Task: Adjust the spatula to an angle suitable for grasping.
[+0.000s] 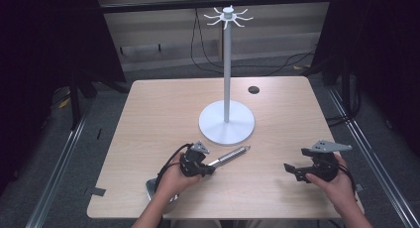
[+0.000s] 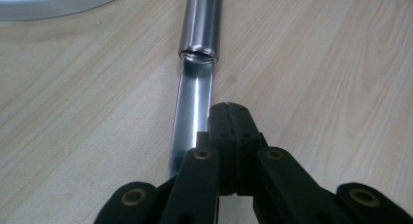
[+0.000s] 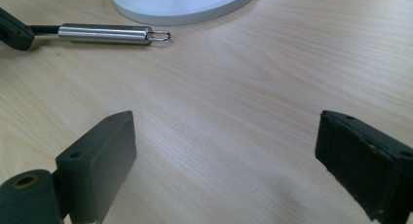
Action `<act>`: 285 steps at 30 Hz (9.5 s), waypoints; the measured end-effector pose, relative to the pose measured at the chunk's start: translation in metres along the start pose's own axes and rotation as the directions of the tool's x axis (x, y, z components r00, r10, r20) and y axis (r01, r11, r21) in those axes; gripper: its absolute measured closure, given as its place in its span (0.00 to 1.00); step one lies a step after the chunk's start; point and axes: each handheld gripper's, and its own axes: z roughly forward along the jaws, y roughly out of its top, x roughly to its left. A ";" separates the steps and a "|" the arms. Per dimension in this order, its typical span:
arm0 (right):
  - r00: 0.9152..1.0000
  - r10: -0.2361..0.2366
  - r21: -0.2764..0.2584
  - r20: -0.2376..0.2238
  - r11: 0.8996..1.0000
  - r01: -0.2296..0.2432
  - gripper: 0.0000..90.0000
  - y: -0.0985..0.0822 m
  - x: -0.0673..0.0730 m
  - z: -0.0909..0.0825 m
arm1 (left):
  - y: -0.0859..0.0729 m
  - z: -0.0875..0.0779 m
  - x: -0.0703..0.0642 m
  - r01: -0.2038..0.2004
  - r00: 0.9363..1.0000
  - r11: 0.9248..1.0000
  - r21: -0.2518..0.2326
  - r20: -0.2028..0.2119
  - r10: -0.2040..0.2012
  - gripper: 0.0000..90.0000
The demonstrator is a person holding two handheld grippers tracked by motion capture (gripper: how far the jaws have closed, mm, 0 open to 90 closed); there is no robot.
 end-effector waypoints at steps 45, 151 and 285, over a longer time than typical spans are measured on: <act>1.000 -0.008 -0.009 -0.013 1.000 0.008 0.08 0.002 0.002 0.000 | 0.002 -0.029 0.008 -0.013 0.993 0.995 0.102 -0.114 0.025 0.79; 0.999 0.023 -0.024 -0.038 0.999 -0.024 0.08 0.007 0.009 0.010 | 0.038 -0.060 -0.006 -0.076 0.985 0.996 -0.054 -0.157 0.067 0.84; 0.915 -0.020 -0.331 -0.403 0.935 -0.125 0.98 0.193 0.100 0.030 | 0.100 -0.084 -0.028 -0.062 0.998 0.846 -0.529 -0.019 0.062 0.84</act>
